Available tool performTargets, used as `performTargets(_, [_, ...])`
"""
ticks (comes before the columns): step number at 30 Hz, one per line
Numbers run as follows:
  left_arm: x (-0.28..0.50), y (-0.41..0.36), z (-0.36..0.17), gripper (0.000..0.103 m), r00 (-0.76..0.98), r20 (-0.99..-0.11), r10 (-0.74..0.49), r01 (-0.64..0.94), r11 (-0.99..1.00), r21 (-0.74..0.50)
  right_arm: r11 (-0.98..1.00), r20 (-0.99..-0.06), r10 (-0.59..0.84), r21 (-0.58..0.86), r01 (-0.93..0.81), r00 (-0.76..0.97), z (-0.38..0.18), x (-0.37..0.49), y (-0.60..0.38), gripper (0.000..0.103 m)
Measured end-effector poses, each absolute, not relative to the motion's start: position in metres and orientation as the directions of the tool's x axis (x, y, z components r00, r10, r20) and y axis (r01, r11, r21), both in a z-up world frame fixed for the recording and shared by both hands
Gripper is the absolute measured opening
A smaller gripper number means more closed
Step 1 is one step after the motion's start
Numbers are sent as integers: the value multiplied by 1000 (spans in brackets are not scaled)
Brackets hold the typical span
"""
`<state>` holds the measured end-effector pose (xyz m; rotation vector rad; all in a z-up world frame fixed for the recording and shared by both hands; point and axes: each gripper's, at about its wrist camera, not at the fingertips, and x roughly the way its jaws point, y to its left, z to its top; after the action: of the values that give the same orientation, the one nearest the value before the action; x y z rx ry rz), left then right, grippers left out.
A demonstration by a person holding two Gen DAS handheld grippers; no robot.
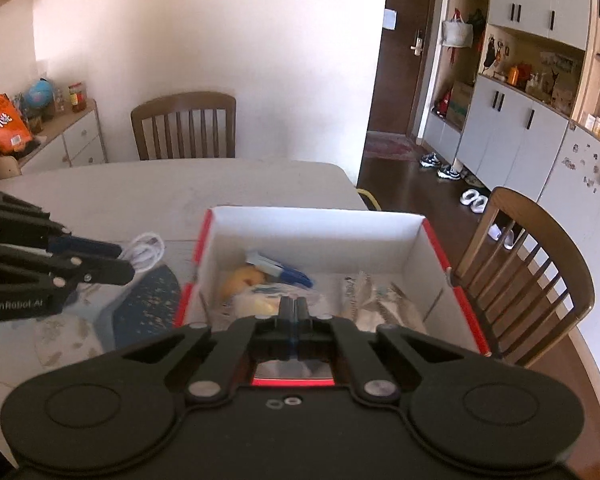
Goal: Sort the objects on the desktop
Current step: 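Carry the cable and toothbrush over the red shoebox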
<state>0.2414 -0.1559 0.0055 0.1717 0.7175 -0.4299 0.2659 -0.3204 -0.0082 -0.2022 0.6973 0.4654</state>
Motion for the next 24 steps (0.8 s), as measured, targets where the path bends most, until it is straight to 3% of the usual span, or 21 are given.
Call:
performTargets(5, [246,-168,-4,12,658,-688,-307,431,902,10,835,-674,407,1,-550,616,-16,263,-333,5])
performTargets(24, [256,-201,-22,12,633,-709,-309,457,889,20,815,-814,366,46,-577,452,-84,224,-361,16])
